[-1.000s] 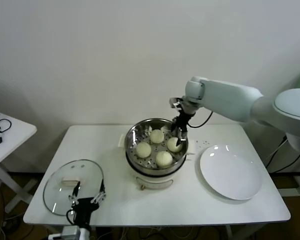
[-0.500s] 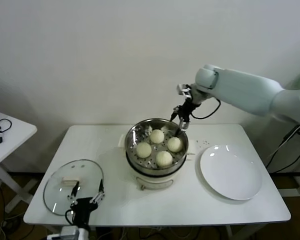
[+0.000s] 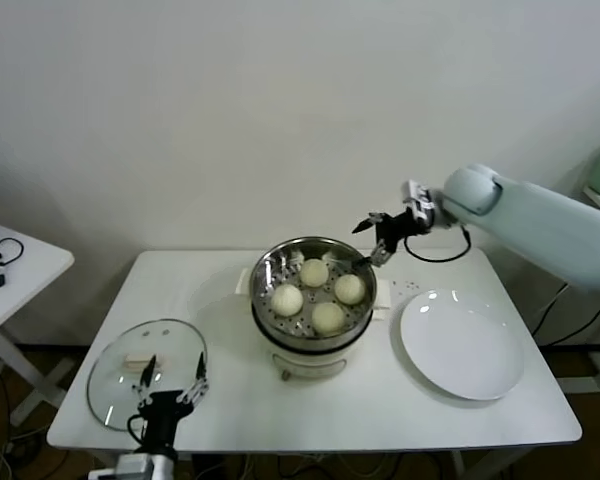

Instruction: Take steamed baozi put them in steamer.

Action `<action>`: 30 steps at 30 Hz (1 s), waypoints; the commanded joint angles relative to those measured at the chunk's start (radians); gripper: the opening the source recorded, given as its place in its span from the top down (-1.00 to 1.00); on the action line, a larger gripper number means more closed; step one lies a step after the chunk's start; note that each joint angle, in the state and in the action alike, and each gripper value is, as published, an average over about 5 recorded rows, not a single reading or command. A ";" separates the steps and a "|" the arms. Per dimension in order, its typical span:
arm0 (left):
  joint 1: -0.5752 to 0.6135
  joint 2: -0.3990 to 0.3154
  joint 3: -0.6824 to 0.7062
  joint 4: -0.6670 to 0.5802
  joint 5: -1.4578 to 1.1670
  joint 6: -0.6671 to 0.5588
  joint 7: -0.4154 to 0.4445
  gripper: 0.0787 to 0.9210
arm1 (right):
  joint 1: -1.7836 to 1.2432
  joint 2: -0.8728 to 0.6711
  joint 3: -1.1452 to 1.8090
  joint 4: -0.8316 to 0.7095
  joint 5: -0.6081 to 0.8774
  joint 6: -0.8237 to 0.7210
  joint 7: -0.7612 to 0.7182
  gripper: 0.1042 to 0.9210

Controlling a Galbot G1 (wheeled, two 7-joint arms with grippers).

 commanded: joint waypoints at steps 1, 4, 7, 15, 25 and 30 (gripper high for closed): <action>0.003 -0.006 0.002 -0.005 0.075 -0.053 0.018 -0.77 | -0.663 -0.281 0.764 0.292 -0.109 0.078 0.372 -0.76; 0.008 -0.006 0.007 -0.011 0.087 -0.053 0.017 -0.77 | -0.923 -0.266 1.042 0.349 -0.145 0.130 0.437 -0.76; 0.013 -0.006 0.013 -0.014 0.100 -0.051 0.015 -0.77 | -1.170 -0.211 1.285 0.398 -0.194 0.188 0.486 -0.76; 0.012 -0.004 0.017 -0.013 0.127 -0.019 0.000 -0.77 | -1.676 0.113 1.749 0.504 -0.307 0.328 0.585 -0.76; 0.003 -0.002 0.001 0.002 0.122 -0.006 0.014 -0.77 | -1.965 0.387 1.895 0.563 -0.282 0.436 0.533 -0.76; 0.010 0.006 -0.012 -0.003 0.114 0.004 0.041 -0.77 | -2.014 0.444 1.895 0.571 -0.263 0.464 0.524 -0.76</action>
